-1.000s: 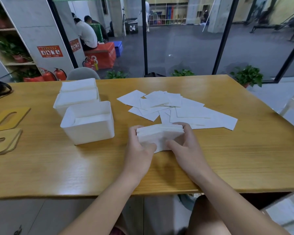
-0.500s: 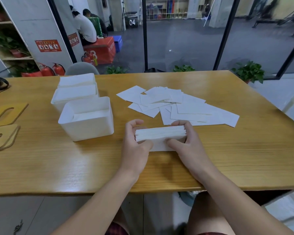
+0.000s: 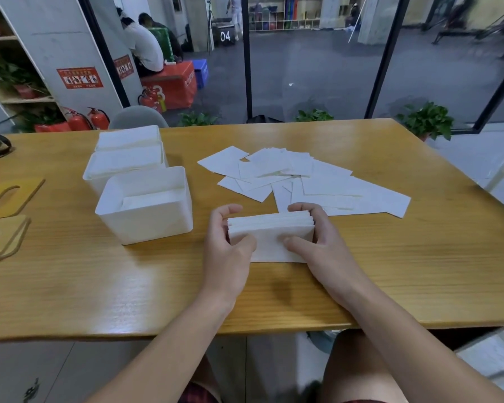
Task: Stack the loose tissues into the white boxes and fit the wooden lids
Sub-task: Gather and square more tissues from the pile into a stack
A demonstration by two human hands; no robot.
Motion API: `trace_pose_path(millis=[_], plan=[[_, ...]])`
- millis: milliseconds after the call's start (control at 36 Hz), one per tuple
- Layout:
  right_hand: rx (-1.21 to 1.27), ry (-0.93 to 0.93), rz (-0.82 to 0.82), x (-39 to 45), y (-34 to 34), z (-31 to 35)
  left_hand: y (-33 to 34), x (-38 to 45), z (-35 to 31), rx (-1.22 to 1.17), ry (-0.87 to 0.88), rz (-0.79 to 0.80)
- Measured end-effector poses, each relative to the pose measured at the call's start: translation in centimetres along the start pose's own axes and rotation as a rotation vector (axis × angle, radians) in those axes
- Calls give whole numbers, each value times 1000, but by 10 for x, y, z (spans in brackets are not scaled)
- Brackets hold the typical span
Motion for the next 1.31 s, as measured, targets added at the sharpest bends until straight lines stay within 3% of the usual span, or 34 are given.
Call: trace_pose_path(millis=[278,361,556,722,861,944,1306], plan=[[-204,-85,111,3,-23,1,-12,3,-3,106,53,72],[-111,-58,81,5,-28,1,-18,8,-8,118,57,109],[30,135,96,4,-17,-18,-41,11,0,193,-227,279],[74,156,181,-1,-6,-17,-75,5,-8,224,-311,248],[-50,81,233,-3,7,-5,-98,-4,-19,222,-265,294],[-115,28,266,-2,23,6,-113,-7,-27,337,-181,320],[-252,-152,333,17,106,54,-192,-2,-67,597,5,191]])
Point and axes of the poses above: each hand's wrist, its own x-axis towards the middle knuckle, its own y-axis out of the palm, z = x × y, the point moved 7 cm from there along x, towards the middle knuckle, and after that the axes turned 4 degrees about -x, right-handed, at the moved point
